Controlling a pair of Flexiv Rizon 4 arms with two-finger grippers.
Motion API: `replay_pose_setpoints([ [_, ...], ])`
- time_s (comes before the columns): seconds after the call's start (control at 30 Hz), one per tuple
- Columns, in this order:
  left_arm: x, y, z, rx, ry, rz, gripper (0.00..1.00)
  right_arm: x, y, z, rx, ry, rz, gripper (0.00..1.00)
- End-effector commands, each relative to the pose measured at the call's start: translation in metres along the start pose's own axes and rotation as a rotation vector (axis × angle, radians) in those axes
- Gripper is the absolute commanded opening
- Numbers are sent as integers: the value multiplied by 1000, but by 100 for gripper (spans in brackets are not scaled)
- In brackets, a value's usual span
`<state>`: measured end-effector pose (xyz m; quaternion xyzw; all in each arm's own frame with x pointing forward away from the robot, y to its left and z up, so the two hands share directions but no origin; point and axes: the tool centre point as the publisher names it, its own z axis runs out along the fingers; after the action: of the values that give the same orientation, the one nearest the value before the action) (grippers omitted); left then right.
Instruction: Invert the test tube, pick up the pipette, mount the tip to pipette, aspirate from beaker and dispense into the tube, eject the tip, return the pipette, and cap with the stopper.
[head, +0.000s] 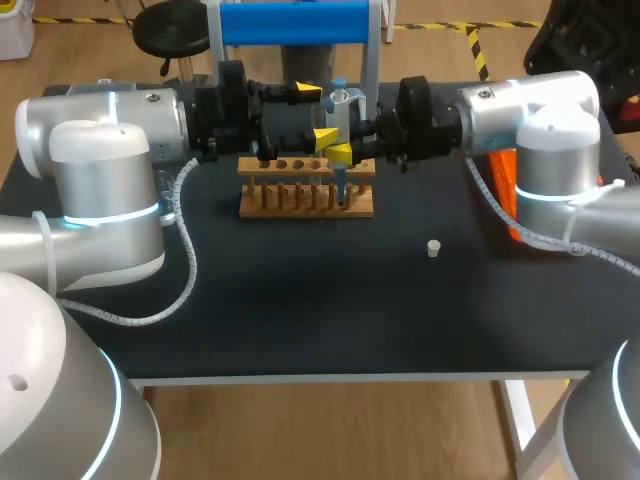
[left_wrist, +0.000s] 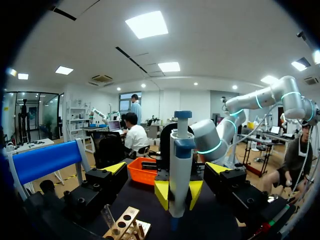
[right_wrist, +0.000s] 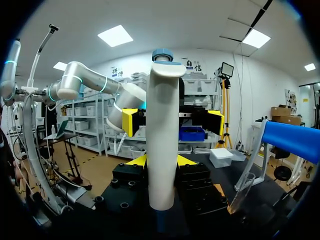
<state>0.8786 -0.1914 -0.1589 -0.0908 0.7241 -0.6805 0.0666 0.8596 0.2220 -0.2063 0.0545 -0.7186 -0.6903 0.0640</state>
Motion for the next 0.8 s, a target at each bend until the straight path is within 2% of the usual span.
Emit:
replay_pose_setpoints([
  [0.03,1,1,0,3,-5,1,100,-1,0,6,-4,-10,0,0],
  [0.8,1,1,0,3,-5,1,100,-11,0,18,-24,-44,7,0],
])
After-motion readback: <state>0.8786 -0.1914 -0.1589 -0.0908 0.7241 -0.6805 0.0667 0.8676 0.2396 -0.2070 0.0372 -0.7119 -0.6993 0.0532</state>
